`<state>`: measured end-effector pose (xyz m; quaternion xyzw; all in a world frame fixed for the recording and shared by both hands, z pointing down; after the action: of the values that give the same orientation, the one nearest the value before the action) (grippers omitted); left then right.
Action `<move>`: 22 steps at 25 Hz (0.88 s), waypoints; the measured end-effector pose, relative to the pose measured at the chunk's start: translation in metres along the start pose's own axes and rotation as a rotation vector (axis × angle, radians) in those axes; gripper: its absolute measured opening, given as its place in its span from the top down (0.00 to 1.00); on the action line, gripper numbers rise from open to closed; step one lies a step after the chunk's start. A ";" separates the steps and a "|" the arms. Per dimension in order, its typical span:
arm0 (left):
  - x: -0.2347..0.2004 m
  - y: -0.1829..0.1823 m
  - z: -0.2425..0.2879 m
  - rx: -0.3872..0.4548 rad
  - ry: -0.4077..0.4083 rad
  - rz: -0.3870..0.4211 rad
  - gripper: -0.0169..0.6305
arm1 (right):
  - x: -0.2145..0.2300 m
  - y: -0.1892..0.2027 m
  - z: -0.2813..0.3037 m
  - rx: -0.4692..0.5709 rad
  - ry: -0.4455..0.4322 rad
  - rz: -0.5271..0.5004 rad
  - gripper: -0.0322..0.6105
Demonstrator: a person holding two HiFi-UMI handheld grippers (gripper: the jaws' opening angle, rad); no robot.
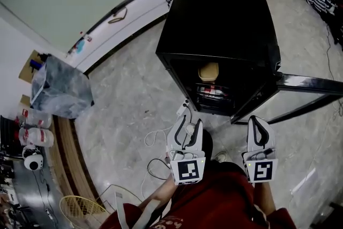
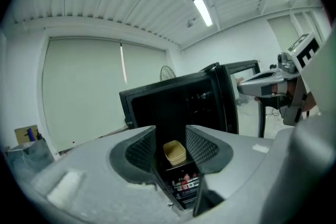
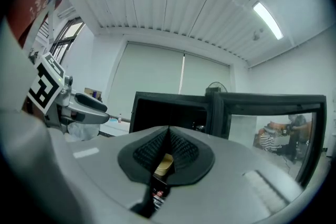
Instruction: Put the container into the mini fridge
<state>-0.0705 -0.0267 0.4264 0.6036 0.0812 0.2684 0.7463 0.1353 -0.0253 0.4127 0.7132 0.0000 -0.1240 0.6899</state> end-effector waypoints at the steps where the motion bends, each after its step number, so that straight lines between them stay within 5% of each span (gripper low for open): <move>1: 0.000 -0.010 0.000 0.030 0.003 -0.005 0.68 | 0.003 -0.006 0.000 0.011 0.003 0.002 0.95; 9: -0.002 -0.057 -0.005 0.184 0.020 0.079 0.68 | 0.018 -0.045 0.000 0.060 0.031 0.004 0.95; 13: -0.004 -0.053 -0.004 0.192 0.012 0.045 0.68 | 0.019 -0.042 0.001 0.056 0.035 0.011 0.95; 18: -0.005 -0.043 -0.003 0.198 -0.023 -0.096 0.80 | 0.023 -0.040 0.003 0.057 0.046 0.010 0.95; 22: -0.005 -0.045 0.000 0.211 -0.024 -0.085 0.82 | 0.028 -0.041 0.002 0.030 0.073 0.058 0.95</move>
<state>-0.0615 -0.0350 0.3824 0.6779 0.1254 0.2193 0.6904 0.1549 -0.0297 0.3673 0.7271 0.0026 -0.0780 0.6821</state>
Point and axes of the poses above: the fingertips, and each gripper's own axes: z forward along the fingers, x to its right, y out of its underside, the point moved 4 cm from there along -z, backward along the fingers, and after that the axes turned 15 degrees about y, right-handed, at the moved point
